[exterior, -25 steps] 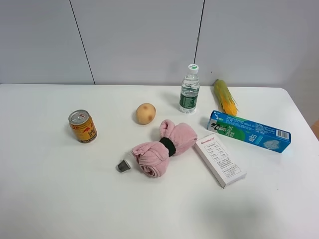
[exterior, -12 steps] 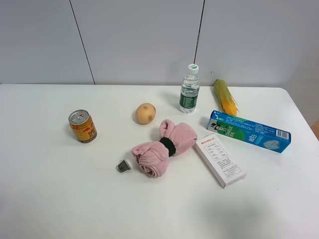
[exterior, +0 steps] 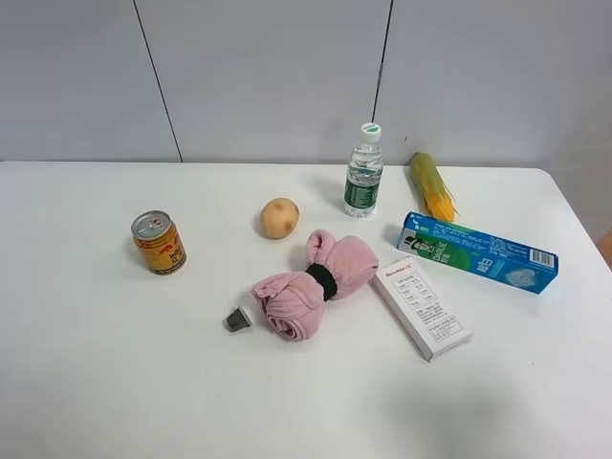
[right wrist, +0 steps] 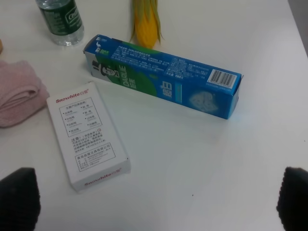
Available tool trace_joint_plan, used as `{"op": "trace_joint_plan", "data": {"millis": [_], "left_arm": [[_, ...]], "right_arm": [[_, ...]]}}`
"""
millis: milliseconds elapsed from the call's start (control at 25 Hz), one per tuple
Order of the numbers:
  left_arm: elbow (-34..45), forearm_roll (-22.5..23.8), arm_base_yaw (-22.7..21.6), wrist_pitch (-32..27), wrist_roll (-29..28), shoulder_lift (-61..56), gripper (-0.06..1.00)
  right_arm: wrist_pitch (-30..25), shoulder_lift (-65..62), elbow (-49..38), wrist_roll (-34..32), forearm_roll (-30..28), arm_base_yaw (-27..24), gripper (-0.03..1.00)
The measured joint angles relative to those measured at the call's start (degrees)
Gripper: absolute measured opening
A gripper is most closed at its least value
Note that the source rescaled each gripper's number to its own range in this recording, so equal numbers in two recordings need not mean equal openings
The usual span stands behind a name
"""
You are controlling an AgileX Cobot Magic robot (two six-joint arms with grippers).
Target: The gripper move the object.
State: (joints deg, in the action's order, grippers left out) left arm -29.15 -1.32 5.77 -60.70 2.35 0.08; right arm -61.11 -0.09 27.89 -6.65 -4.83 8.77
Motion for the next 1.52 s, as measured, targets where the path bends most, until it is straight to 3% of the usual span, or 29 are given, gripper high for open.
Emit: {"op": "trace_joint_plan", "data": {"millis": [680,960,1520], "left_arm": [[0.0,0.2,-0.1,0.1,-0.1,-0.4,0.97],[0.0,0.2,-4.9,0.1,-0.2,-0.4,0.97],[0.0,0.2,-5.0,0.1,-0.2,-0.4,0.97]], "right_arm": [[0.0,0.0,0.0,0.0,0.0,0.0,1.00],[0.0,0.0,0.0,0.0,0.0,0.0,1.00],[0.0,0.0,0.0,0.0,0.0,0.0,1.00]]}}
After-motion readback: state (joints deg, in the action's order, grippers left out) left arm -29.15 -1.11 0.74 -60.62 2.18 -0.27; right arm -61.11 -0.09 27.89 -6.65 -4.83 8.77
